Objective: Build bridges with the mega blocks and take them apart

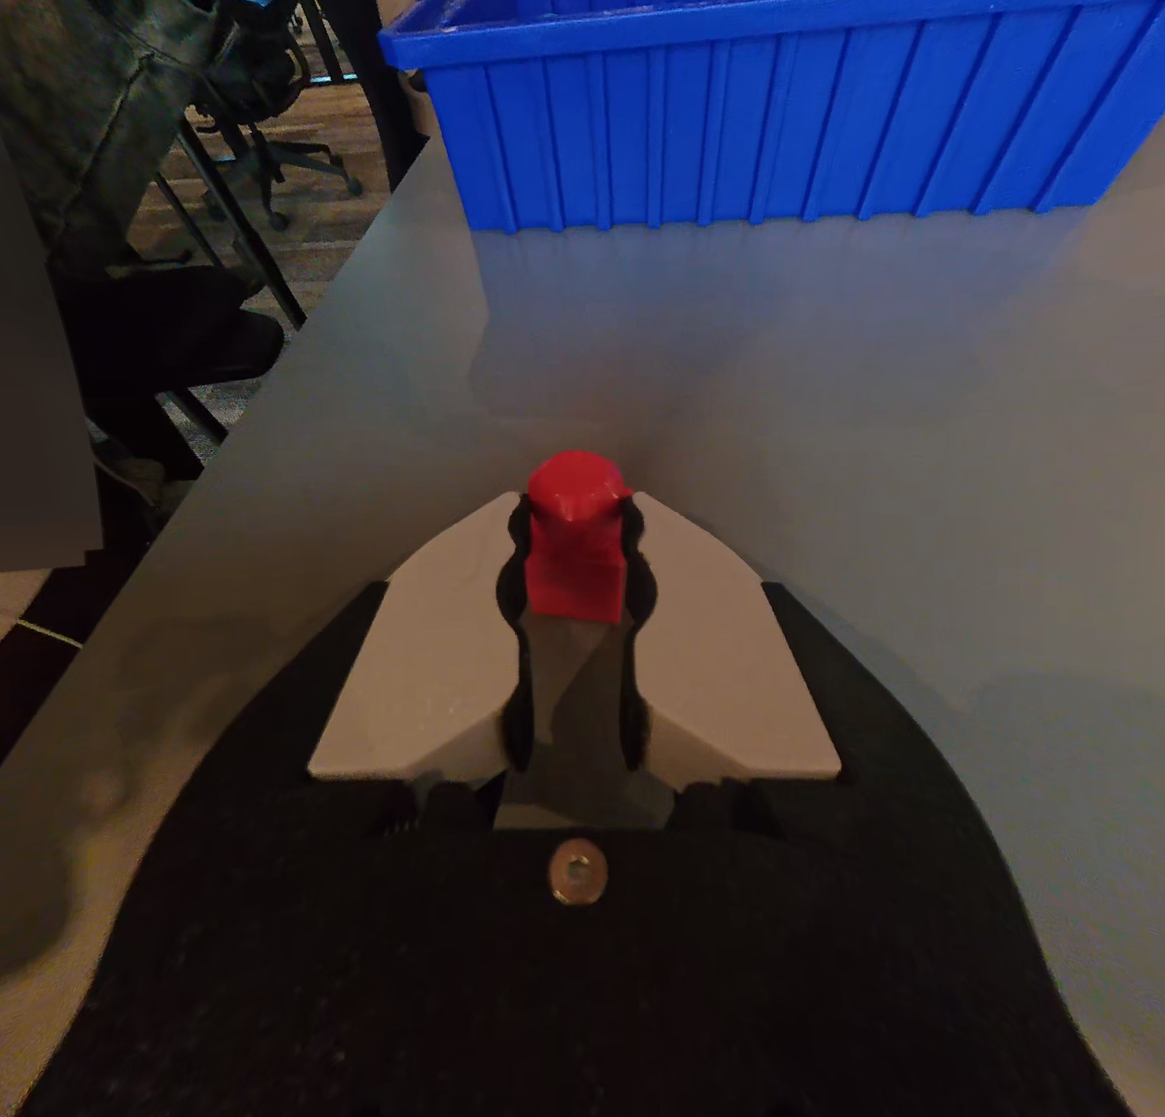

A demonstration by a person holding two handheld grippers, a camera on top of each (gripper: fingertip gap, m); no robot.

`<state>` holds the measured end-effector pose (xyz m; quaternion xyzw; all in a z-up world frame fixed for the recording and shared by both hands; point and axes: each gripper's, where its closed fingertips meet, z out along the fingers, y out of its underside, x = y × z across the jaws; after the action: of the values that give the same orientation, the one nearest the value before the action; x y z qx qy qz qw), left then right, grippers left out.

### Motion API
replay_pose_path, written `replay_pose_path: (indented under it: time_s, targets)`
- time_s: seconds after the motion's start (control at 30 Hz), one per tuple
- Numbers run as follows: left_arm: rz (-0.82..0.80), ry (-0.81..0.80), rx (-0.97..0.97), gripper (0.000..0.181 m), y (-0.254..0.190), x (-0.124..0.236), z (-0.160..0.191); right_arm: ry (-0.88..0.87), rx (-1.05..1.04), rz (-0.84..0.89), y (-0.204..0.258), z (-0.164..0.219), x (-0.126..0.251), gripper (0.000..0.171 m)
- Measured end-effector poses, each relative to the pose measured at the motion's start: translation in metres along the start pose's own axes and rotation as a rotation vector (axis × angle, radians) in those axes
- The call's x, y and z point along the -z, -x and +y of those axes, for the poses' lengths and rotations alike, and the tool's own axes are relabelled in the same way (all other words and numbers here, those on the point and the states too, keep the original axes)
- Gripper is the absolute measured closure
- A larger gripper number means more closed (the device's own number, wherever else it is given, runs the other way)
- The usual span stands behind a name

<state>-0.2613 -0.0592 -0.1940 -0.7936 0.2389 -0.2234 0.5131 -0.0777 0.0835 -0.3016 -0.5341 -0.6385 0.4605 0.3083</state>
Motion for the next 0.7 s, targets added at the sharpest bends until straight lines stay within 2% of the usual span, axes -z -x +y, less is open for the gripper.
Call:
replay_pose_path:
  time_s: [0.47,0.57,0.7]
  targets:
    - [-0.024,0.032,-0.027,0.114,0.001,0.003,0.001,-0.011,0.015,-0.012,0.003,0.000,0.004,0.143]
    - [-0.044,0.054,-0.043,0.114,0.005,0.007,0.002,-0.019,0.016,-0.024,0.005,-0.001,0.006,0.139]
    - [-0.132,0.153,-0.100,0.117,0.028,0.021,0.007,-0.030,0.004,-0.043,0.009,-0.004,0.010,0.125]
